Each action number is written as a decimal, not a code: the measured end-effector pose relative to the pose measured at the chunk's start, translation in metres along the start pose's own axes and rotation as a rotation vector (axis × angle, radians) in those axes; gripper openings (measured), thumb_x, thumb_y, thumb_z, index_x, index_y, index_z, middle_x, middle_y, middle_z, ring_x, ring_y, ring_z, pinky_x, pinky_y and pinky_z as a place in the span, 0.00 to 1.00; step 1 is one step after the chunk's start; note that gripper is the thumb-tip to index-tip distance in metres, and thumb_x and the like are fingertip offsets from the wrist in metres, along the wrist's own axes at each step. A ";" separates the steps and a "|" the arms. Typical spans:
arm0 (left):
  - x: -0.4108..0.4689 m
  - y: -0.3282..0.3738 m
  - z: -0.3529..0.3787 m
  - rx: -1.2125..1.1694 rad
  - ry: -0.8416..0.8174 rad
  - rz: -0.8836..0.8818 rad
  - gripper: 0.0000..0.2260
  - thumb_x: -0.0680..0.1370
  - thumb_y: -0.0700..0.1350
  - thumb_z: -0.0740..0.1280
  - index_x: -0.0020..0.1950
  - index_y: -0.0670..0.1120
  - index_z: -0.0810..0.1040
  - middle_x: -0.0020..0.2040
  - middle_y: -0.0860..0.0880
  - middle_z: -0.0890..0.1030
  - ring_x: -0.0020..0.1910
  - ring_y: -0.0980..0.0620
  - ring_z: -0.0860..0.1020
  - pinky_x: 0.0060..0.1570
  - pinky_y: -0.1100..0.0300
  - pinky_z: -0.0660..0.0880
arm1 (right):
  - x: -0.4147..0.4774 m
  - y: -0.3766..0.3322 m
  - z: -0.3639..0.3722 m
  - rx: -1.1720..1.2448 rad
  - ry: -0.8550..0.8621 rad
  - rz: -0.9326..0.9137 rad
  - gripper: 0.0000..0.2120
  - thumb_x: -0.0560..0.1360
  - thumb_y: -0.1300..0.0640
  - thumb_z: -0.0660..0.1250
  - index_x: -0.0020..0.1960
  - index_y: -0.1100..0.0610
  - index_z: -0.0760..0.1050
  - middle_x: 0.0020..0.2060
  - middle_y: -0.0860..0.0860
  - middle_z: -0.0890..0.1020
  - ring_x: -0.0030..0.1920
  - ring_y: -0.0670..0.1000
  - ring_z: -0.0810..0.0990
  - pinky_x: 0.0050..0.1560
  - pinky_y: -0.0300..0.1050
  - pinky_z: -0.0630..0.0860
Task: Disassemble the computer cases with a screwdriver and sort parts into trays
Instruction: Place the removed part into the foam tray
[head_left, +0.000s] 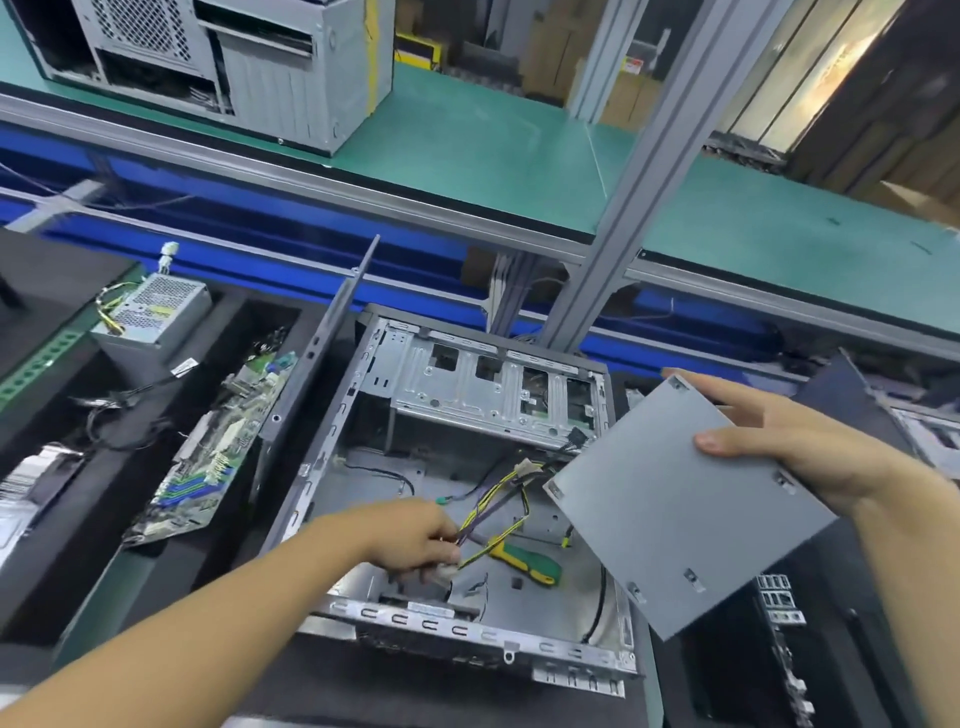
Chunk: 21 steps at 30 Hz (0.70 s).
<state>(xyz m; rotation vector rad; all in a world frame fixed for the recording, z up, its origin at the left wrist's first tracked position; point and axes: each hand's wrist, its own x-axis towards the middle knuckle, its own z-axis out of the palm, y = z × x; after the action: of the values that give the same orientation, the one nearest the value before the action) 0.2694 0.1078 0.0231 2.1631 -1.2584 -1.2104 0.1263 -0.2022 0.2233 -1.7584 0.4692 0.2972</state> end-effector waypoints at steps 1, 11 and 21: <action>-0.005 0.006 -0.003 -0.076 0.007 0.011 0.11 0.83 0.51 0.62 0.43 0.51 0.77 0.35 0.54 0.81 0.27 0.55 0.76 0.32 0.64 0.73 | 0.002 0.001 -0.002 -0.002 0.006 -0.009 0.31 0.67 0.60 0.76 0.65 0.36 0.77 0.60 0.52 0.84 0.56 0.62 0.84 0.52 0.58 0.81; -0.028 0.081 -0.034 -0.394 0.217 0.152 0.14 0.83 0.52 0.60 0.47 0.46 0.81 0.32 0.55 0.80 0.28 0.58 0.73 0.30 0.63 0.72 | -0.002 -0.003 -0.041 0.062 0.094 -0.150 0.30 0.69 0.59 0.68 0.66 0.35 0.76 0.59 0.55 0.84 0.50 0.63 0.86 0.46 0.61 0.83; 0.010 0.011 -0.012 -0.130 0.271 -0.378 0.15 0.82 0.43 0.55 0.46 0.39 0.79 0.47 0.39 0.81 0.46 0.42 0.77 0.44 0.57 0.71 | 0.017 0.008 -0.012 0.019 0.039 -0.104 0.34 0.64 0.58 0.74 0.66 0.34 0.76 0.59 0.54 0.84 0.53 0.63 0.85 0.44 0.53 0.84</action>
<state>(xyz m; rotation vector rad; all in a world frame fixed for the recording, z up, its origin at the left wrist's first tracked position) 0.2754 0.0921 0.0318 2.4344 -0.6626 -1.0477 0.1371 -0.2177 0.2114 -1.7657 0.4051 0.1848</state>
